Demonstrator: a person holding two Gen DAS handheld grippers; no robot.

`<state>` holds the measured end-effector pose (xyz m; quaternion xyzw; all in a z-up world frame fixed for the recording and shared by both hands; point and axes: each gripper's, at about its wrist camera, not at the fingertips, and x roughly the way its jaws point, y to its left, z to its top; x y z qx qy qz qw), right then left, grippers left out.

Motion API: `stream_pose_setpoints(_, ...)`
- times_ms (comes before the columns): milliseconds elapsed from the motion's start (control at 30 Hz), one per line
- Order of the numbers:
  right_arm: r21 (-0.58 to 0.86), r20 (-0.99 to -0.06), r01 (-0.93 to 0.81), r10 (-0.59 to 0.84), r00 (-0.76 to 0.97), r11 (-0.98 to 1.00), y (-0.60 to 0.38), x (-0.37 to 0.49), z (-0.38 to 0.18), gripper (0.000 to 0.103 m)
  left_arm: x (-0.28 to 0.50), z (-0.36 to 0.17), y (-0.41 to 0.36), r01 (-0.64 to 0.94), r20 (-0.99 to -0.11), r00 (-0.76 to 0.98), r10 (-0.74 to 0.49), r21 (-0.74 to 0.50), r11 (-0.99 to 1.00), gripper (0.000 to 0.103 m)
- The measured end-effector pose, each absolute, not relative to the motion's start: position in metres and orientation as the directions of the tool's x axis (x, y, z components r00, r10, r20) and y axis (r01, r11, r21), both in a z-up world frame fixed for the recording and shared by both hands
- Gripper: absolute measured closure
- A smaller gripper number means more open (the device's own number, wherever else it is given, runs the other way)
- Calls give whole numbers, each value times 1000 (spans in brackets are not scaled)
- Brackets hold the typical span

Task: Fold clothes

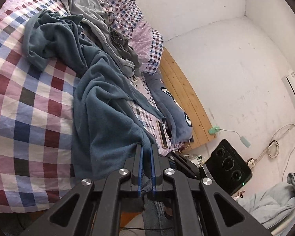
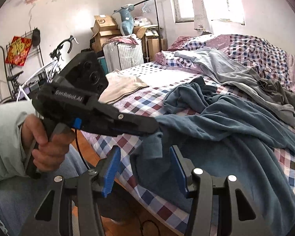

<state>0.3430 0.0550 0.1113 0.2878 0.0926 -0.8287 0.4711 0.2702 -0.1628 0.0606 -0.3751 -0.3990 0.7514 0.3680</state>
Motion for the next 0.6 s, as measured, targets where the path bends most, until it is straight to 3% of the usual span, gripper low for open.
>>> stream_pose_setpoints(133, 111, -559, 827, -723, -407, -551, 56, 339, 112, 54, 270, 60, -163, -253, -268, -446, 854, -877, -408, 97)
stream_pose_setpoints(333, -5, -576, 843, -687, -442, -538, 39, 347, 108, 78, 271, 58, -162, -252, -266, -443, 856, -880, -403, 97)
stream_pose_setpoints(400, -35, -584, 838, -670, -459, -544, 36, 347, 105, 93, 271, 58, -162, -252, -265, -442, 857, -880, -402, 97)
stream_pose_setpoints(500, -39, -599, 824, -647, -472, -565, 37, 340, 103, 97, 269, 56, -162, -242, -268, -443, 855, -883, -402, 93)
stream_pose_setpoints(533, -33, -602, 822, -645, -471, -569, 39, 337, 102, 98, 267, 55, -162, -233, -270, -446, 853, -885, -402, 77)
stream_pose_setpoints(567, -22, -602, 817, -645, -471, -576, 42, 335, 103, 98, 266, 54, -162, -225, -273, -448, 851, -887, -403, 52)
stream_pose_setpoints(600, -10, -601, 810, -644, -473, -586, 45, 332, 103, 98, 264, 53, -162, -217, -276, -451, 849, -889, -404, 44)
